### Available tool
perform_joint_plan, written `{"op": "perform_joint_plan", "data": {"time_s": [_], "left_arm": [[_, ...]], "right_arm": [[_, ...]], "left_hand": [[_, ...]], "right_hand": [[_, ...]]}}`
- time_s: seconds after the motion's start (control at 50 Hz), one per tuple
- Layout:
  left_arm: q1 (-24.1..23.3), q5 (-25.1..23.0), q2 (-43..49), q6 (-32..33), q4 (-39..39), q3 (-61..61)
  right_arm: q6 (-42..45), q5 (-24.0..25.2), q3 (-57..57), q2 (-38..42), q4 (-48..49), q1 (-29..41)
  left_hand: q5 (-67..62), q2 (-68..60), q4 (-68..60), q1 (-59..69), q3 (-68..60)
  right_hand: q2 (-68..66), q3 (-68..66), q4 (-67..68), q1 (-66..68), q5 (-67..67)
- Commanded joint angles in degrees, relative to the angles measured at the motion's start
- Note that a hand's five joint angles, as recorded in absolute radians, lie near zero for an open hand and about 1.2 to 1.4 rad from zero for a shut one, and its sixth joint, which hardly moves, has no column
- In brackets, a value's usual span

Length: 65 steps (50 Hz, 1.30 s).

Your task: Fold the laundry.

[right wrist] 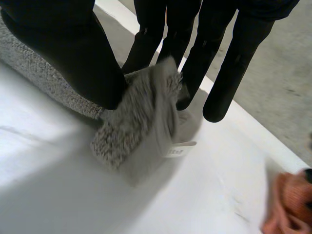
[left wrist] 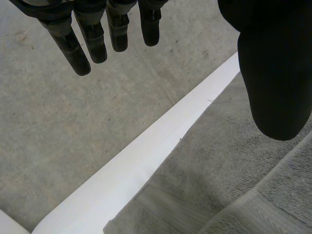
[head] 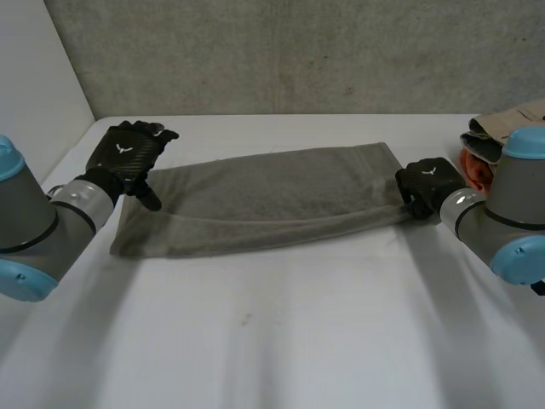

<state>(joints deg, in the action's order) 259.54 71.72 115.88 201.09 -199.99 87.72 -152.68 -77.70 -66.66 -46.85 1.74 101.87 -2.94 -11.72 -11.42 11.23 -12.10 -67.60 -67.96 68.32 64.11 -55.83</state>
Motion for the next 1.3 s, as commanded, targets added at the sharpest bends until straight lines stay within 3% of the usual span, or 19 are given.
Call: {"op": "perform_joint_plan", "data": {"time_s": [0.02, 0.18, 0.48, 0.54, 0.58, 0.64, 0.84, 1.06, 1.18, 1.3], "left_arm": [[-0.96, 1.75, 0.31, 0.09, 0.13, -0.18], [-0.70, 1.93, 0.22, -0.17, 0.13, -0.18], [-0.61, 1.76, 0.13, -0.17, 0.13, -0.18], [-0.61, 1.84, 0.22, -0.26, 0.13, -0.27], [-0.61, 1.84, 0.22, -0.26, 0.13, -0.27], [-0.61, 1.67, 0.13, -0.26, 0.13, -0.36], [-0.79, 1.84, 2.06, -1.22, 3.20, -5.27], [-4.64, 1.84, 8.47, -4.74, 20.68, -18.27], [-8.25, 2.81, 12.87, -5.36, 25.52, -22.32], [-10.54, 4.65, 14.90, -5.09, 27.64, -23.47]], "right_arm": [[-1.30, -7.72, 1.79, 0.27, -2.70, 1.93], [-3.94, -11.51, 3.20, 1.58, -5.25, 3.60], [-7.37, -11.95, 7.59, 4.57, -10.44, 1.14], [-8.16, -10.46, 9.00, 5.63, -12.80, 0.70], [-8.16, -9.32, 9.62, 5.28, -15.17, 0.70], [-8.34, -8.53, 9.01, 3.79, -16.68, 0.88], [-2.01, -2.99, -1.71, -16.59, -13.61, 6.76], [-0.42, 6.15, -7.96, -36.18, -3.77, 14.05], [-2.53, 6.59, -6.47, -40.51, -0.16, 16.08], [-5.26, 6.51, -3.92, -41.22, 0.46, 16.26]], "left_hand": [[2.94, 1.72, 1.42, -1.23, 2.10], [2.94, 1.72, 1.42, -1.23, 2.10], [2.94, 1.72, 1.42, -1.23, 2.10], [2.94, 1.72, 1.42, -1.23, 2.10], [2.94, 1.72, 1.42, -1.23, 2.10], [2.94, 1.72, 1.42, -1.23, 2.10], [2.94, 1.72, 1.42, -1.23, 2.10], [2.94, 1.72, 1.42, -1.23, 2.10], [-0.46, -1.68, -1.98, 2.16, -1.29], [-13.06, -14.28, -14.58, 14.77, -13.90]], "right_hand": [[2.37, 2.72, -3.09, 1.13, 0.59], [21.09, 21.44, -21.80, -17.59, 19.31], [20.93, 21.29, -21.65, -17.44, 19.16], [10.74, 11.09, -11.45, -7.24, 8.96], [-12.29, -11.93, 11.57, 15.78, -14.06], [-12.40, -12.04, 11.68, 15.89, -14.17], [-12.40, -12.04, 11.68, 15.89, -14.17], [-12.40, -12.04, 11.68, 15.89, -14.17], [-12.40, -12.04, 11.68, 15.89, -14.17], [-12.40, -12.04, 11.68, 15.89, -14.17]]}}
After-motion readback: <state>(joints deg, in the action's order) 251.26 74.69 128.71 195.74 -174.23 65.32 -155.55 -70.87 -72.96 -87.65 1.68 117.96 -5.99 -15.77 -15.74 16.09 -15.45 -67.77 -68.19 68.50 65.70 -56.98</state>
